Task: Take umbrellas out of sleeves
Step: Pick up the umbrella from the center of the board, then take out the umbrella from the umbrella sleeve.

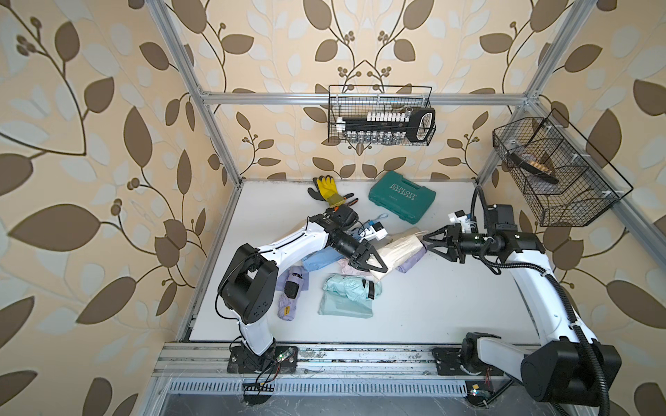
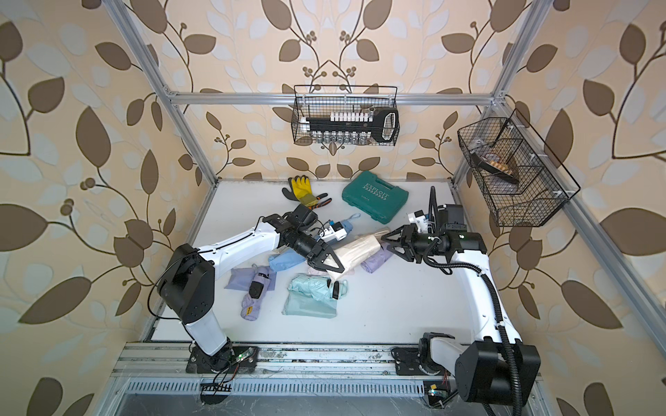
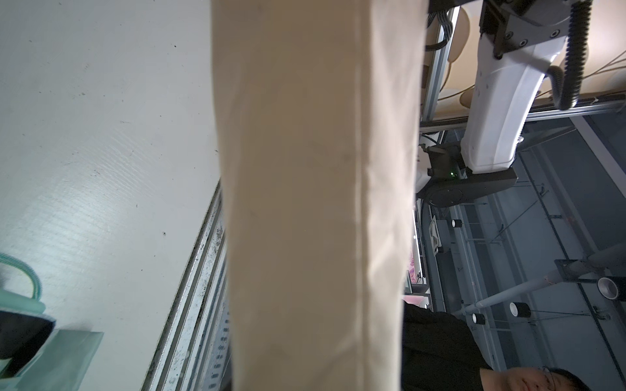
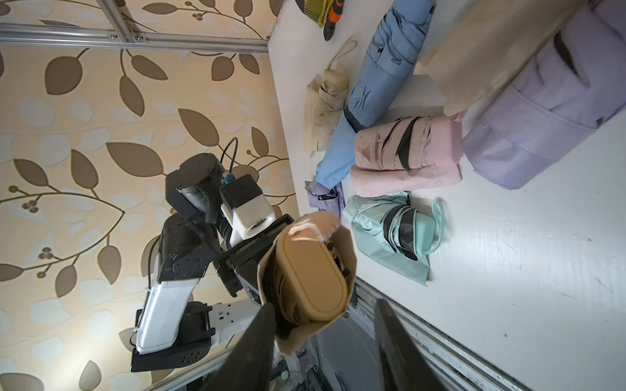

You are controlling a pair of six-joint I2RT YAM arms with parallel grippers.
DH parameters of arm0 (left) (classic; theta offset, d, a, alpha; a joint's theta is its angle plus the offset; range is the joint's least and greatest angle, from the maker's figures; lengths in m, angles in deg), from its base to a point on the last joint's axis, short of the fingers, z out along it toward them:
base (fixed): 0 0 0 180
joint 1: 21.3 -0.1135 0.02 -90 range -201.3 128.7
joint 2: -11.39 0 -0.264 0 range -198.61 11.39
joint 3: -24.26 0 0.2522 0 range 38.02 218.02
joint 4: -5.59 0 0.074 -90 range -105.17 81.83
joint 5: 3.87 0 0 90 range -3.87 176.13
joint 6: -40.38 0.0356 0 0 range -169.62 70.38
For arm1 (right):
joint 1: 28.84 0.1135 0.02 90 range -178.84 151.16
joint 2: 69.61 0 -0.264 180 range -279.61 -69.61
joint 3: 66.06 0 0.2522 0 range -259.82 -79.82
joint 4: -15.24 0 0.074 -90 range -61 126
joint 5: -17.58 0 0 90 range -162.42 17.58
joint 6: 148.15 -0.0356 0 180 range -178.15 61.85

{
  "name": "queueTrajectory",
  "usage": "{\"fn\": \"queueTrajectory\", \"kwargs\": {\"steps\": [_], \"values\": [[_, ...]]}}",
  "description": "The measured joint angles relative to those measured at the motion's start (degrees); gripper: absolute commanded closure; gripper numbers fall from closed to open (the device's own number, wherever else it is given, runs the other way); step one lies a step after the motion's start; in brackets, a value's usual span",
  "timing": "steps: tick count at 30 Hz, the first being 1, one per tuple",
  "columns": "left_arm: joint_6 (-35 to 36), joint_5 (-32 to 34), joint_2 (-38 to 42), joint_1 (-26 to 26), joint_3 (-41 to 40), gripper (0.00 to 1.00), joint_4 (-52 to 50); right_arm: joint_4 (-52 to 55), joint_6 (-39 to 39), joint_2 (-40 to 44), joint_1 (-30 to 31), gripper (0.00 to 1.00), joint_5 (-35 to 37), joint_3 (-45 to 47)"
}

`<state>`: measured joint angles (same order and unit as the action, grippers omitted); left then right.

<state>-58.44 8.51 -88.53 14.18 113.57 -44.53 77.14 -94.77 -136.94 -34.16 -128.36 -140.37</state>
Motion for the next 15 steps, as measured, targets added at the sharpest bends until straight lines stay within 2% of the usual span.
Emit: {"fn": "queueTrajectory", "kwargs": {"steps": [7, 15], "values": [[1.6, -0.1, 0.1, 1.1, 0.5, 0.78, -2.1, -0.6, -0.5, 0.0, 0.5, 0.65, -0.7, 1.1], [3.4, 0.0, 0.2, 1.3, 0.5, 0.77, -3.2, -2.0, -1.0, 0.0, 0.6, 0.65, -2.2, 2.0]]}}
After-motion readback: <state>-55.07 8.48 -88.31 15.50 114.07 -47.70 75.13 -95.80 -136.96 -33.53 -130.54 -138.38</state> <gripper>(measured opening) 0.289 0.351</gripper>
